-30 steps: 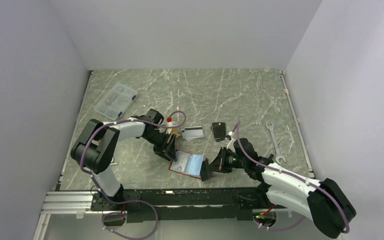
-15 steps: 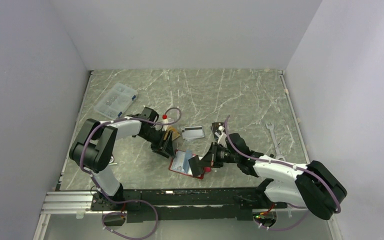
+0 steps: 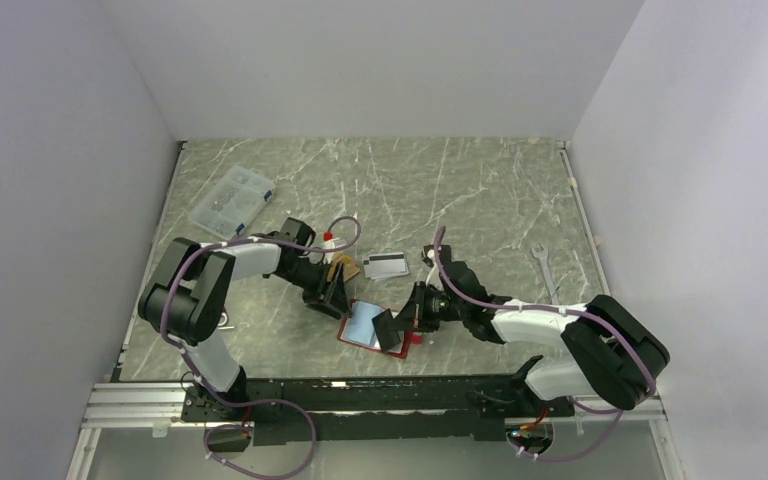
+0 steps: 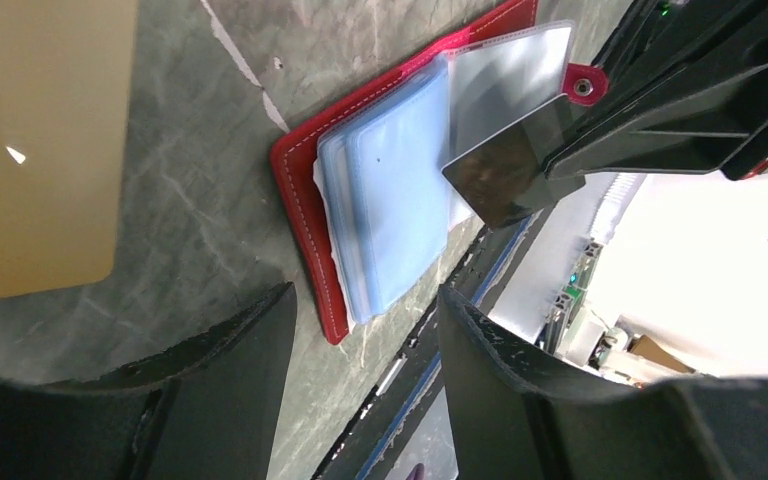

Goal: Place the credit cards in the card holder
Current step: Turn over the card slot in the card holder, then insert the credit card into the card holder.

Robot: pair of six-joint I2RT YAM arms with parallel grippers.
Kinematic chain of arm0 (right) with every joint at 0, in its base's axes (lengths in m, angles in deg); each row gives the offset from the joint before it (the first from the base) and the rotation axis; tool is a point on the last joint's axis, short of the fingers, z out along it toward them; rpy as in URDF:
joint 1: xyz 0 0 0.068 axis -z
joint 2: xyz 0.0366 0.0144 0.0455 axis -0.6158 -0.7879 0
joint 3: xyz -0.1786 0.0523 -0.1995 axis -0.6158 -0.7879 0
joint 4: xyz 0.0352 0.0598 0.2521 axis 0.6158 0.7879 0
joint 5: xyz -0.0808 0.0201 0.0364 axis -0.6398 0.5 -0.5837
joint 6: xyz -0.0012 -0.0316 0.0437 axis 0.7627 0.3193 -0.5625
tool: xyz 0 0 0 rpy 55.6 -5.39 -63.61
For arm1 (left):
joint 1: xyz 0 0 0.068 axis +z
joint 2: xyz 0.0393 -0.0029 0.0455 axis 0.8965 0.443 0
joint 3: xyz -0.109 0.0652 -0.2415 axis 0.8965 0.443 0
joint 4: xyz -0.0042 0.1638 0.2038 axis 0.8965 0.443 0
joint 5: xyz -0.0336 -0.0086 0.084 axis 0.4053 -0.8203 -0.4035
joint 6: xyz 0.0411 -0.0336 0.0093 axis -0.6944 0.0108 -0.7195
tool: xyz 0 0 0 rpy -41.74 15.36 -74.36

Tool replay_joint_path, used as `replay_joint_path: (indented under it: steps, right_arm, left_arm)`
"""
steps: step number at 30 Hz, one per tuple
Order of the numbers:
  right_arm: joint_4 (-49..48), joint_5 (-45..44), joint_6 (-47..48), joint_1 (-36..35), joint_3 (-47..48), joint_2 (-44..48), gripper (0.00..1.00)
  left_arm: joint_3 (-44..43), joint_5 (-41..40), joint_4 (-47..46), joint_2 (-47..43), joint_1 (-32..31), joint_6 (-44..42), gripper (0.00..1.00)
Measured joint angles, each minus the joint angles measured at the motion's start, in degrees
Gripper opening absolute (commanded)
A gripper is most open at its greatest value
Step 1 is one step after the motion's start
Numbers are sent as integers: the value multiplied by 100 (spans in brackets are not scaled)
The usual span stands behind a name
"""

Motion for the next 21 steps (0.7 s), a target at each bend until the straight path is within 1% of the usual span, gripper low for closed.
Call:
replay_joint_path:
  steps: [6,12,16,21]
  right_arm:
    - [-249,13,-31,66,-358,146,0]
    - [-557,168,-144,162,-667,90,0]
    - [-876,273,-201,195,-673,-122,0]
    - [-1228,376,-264,234,-675,-393,0]
  left_arm:
    - [-98,-470,109,28,-420,-7,53]
    - [-321,-929,271,68,-658,-22,47]
    - [-365,-1097,321,90,-732,-31,42]
    - [-433,-1233,361,151,-789,-74,29]
